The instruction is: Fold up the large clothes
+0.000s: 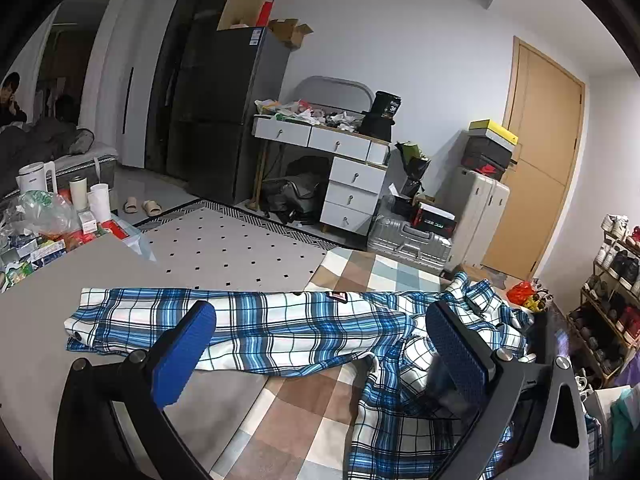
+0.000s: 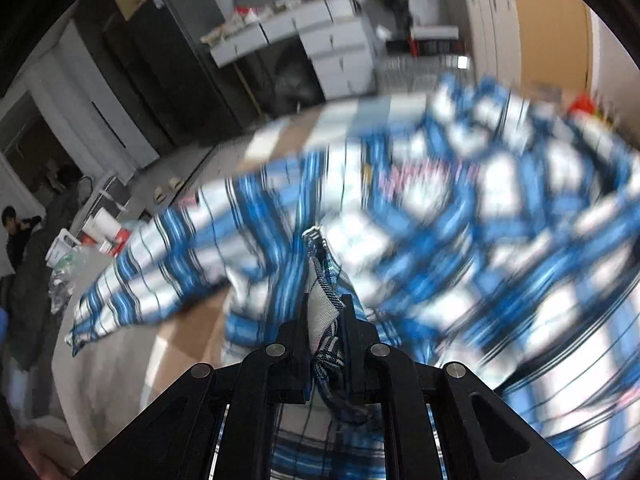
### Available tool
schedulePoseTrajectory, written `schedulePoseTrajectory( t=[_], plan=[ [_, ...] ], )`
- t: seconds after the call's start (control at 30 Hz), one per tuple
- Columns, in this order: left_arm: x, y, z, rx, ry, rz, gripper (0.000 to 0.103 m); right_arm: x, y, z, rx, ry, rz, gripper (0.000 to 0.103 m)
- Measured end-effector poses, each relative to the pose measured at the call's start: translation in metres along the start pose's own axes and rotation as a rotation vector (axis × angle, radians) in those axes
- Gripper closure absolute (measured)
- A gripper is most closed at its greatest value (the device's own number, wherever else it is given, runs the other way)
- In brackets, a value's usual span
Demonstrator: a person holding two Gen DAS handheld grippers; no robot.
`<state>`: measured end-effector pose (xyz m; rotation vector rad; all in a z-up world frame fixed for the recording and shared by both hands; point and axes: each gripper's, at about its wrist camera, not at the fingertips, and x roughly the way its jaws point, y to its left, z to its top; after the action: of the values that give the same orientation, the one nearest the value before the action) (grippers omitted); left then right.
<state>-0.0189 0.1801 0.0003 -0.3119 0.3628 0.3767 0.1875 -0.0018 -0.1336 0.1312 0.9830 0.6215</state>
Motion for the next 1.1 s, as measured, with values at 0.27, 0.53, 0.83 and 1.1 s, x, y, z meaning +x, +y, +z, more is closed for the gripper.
schedulePoseTrajectory(
  t=[0.27, 0.53, 0.83, 1.1],
  plan=[
    [-0.007, -0.007, 0.0, 0.072, -0.026, -0.096, 0.001, -0.081, -0.019, -0.066, 0.084, -0.137, 0.154, 0.023],
    [0.044, -0.119, 0.006, 0.388, 0.291, -0.386, 0.001, -0.2, -0.071, -0.155, 0.22, -0.339, -0.041, 0.004],
    [0.168, -0.325, -0.08, 0.99, 0.56, -0.37, 0.001, -0.243, -0.102, -0.17, 0.287, -0.477, 0.012, 0.001],
    [0.234, -0.393, -0.133, 1.033, 0.7, -0.422, 0.003, -0.256, -0.113, -0.176, 0.279, -0.493, 0.097, 0.001]
  ],
)
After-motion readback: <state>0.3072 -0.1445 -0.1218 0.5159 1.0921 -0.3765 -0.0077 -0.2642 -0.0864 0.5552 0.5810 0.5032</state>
